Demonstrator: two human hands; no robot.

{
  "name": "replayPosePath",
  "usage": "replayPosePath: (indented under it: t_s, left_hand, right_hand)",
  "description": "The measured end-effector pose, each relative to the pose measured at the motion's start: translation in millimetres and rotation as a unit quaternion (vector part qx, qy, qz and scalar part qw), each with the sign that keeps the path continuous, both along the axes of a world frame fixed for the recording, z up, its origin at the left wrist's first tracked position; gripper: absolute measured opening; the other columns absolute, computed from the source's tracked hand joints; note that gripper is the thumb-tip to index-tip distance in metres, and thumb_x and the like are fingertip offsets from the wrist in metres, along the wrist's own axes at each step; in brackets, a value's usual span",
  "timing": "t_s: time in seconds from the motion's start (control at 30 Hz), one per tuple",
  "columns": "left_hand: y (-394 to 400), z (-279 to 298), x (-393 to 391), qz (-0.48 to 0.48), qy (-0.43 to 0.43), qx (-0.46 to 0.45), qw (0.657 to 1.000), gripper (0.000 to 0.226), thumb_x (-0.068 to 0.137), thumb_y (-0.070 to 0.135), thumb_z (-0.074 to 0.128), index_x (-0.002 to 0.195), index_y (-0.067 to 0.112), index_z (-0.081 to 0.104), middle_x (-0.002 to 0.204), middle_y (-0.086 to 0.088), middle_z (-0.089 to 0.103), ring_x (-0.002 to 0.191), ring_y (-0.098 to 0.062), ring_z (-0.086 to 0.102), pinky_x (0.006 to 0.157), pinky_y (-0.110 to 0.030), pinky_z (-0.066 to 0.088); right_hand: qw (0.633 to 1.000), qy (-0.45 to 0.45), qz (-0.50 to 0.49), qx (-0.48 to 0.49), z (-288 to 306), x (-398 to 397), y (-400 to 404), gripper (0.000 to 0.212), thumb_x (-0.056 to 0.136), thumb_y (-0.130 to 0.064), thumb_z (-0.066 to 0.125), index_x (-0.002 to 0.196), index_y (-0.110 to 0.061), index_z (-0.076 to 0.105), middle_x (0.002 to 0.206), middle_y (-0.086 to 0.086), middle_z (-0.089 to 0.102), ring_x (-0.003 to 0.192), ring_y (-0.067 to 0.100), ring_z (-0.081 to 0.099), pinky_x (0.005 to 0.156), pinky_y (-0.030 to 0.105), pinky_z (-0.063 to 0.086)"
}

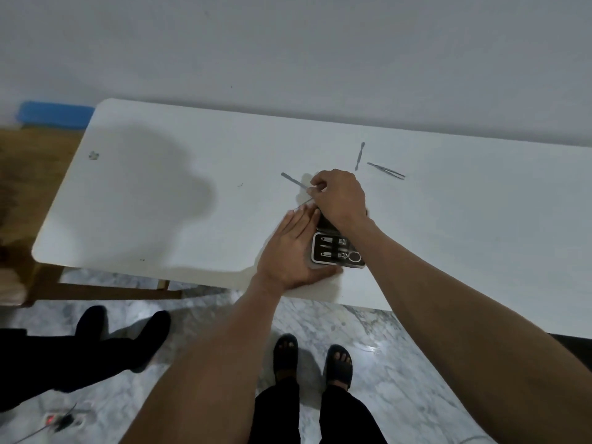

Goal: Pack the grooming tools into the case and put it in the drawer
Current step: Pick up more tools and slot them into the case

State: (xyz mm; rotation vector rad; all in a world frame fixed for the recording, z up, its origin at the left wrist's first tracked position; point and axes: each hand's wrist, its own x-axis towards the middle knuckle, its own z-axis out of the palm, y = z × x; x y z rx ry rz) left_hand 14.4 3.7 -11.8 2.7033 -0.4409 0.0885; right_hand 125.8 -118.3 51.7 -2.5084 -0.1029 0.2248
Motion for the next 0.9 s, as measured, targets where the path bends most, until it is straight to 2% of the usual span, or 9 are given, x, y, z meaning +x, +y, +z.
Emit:
replayPosePath:
  t_s: [0.13,0.27,0.37,0.53,0.7,0.83,0.9]
  left_hand:
    - [-2,3,2,-0.002,0.017,-0.016,1.0,0.121,0.078,0.086,0.06,0.159,0.002,0.031,0.166,-0.016,0.034,0.158,-0.024,0.025,0.13,-0.044,0.016]
    - [-1,2,3,-0.002,0.022,-0.045,0.999,0.116,0.079,0.084,0.062,0.158,0.004,0.034,0.166,-0.014,0.035,0.158,-0.023,0.025,0.129,-0.046,0.02]
    - [0,2,3,0.001,0.017,-0.058,0.998,0.114,0.078,0.083,0.064,0.156,0.005,0.038,0.164,-0.013,0.038,0.157,-0.023,0.026,0.129,-0.046,0.02]
    - [-1,3,3,0.004,0.008,-0.073,0.997,0.109,0.075,0.08,0.069,0.151,0.006,0.046,0.16,-0.013,0.045,0.155,-0.025,0.032,0.129,-0.046,0.021]
    - [-1,6,3,0.006,0.022,-0.061,0.998,0.107,0.075,0.082,0.067,0.151,0.009,0.046,0.159,-0.011,0.046,0.155,-0.025,0.032,0.13,-0.044,0.019]
    - [-1,6,3,0.005,0.027,-0.043,0.999,0.112,0.075,0.084,0.065,0.154,0.008,0.042,0.163,-0.011,0.041,0.157,-0.023,0.028,0.13,-0.043,0.017]
    - [-1,5,3,0.007,0.024,-0.036,0.999,0.116,0.075,0.085,0.063,0.157,0.006,0.038,0.165,-0.012,0.038,0.158,-0.022,0.025,0.13,-0.043,0.016]
  right_hand:
    - [1.0,0.004,0.004,-0.028,-7,9,15,0.017,0.088,-0.027,0.066,0.101,-0.021,0.076,0.102,0.001,0.072,0.102,0.023,0.063,0.082,0.038,0.055]
    - [0.999,-0.012,0.005,-0.051,-10,12,25,0.02,0.087,-0.015,0.058,0.093,-0.018,0.077,0.093,0.004,0.072,0.097,0.026,0.063,0.075,0.036,0.056]
    - [0.995,-0.012,0.028,-0.092,-10,13,28,0.023,0.088,-0.01,0.054,0.097,-0.014,0.075,0.098,0.006,0.07,0.102,0.027,0.06,0.073,0.034,0.053]
    - [0.984,0.013,0.071,-0.164,-11,11,31,0.026,0.088,-0.012,0.056,0.113,-0.007,0.06,0.114,0.011,0.06,0.116,0.029,0.048,0.079,0.036,0.047]
    - [0.967,-0.006,0.116,-0.227,-11,9,34,0.036,0.087,-0.013,0.056,0.121,-0.002,0.052,0.125,0.017,0.054,0.119,0.033,0.046,0.09,0.041,0.044]
    - [0.977,-0.018,0.101,-0.189,-11,10,30,0.029,0.088,-0.011,0.054,0.117,-0.005,0.055,0.119,0.014,0.056,0.115,0.032,0.047,0.084,0.039,0.044]
    - [0.984,-0.028,0.082,-0.157,-12,10,25,0.023,0.091,-0.016,0.056,0.112,-0.008,0.058,0.114,0.011,0.058,0.113,0.03,0.049,0.08,0.039,0.044]
